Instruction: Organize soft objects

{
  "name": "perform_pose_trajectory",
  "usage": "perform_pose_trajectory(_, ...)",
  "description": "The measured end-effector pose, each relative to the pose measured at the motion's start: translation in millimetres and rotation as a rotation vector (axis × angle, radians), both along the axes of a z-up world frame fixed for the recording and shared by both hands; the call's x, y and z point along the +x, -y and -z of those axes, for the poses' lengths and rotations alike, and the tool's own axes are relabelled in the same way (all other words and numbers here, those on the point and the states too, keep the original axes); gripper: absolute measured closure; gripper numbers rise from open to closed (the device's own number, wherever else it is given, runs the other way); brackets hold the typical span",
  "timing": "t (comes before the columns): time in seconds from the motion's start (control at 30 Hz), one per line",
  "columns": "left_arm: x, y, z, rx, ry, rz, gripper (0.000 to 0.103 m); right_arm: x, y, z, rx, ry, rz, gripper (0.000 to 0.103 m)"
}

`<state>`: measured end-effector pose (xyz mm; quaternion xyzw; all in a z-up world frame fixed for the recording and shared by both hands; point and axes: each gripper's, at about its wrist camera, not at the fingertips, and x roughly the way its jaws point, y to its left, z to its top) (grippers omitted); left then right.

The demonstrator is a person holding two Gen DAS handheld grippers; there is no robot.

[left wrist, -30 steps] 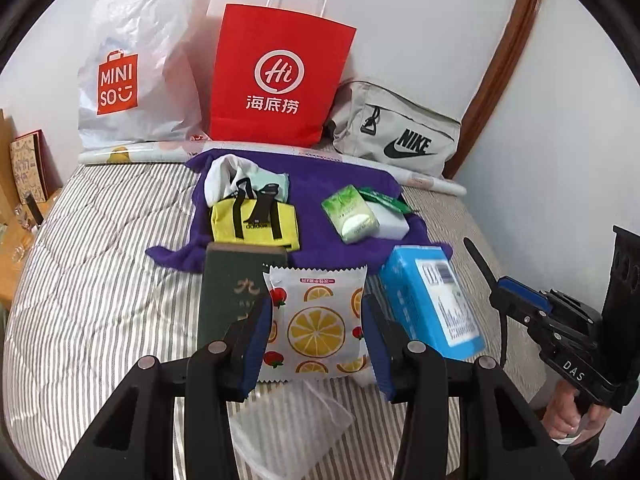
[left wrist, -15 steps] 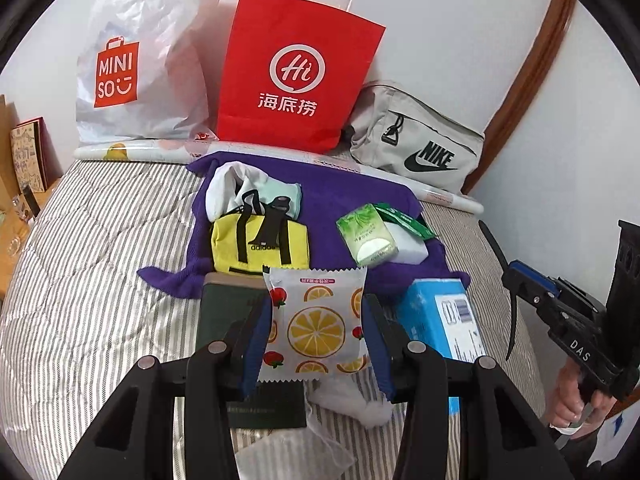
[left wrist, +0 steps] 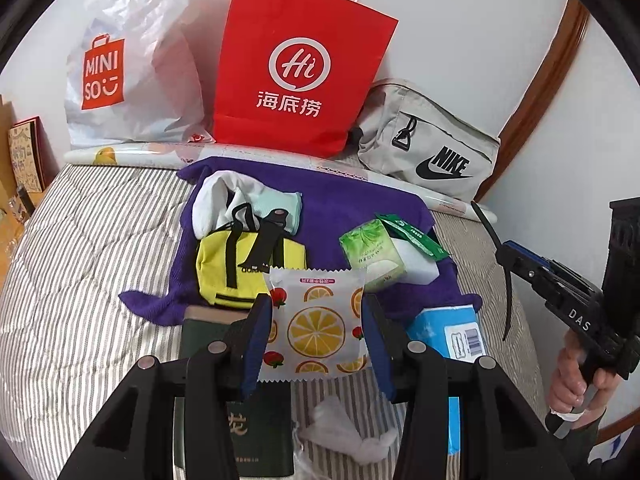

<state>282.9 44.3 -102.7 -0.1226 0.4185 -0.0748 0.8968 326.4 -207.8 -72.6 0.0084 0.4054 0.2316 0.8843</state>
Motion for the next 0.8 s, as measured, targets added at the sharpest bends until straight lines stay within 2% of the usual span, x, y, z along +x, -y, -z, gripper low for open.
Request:
perform_pose_trajectory(0.6, 73.3, -13.0, 21.4, 0.025, -0.062, 0.046, 0.058, 62.5, -11.7, 40.7, 0.012, -0.105, 0.039, 0.082)
perform_pose_trajectory(0.8, 92.5, -23.0, 37.4, 0.048, -0.111, 0.034, 0.058, 77.9, -23.3, 54.2, -0.039, -0.140, 0.036, 0.082)
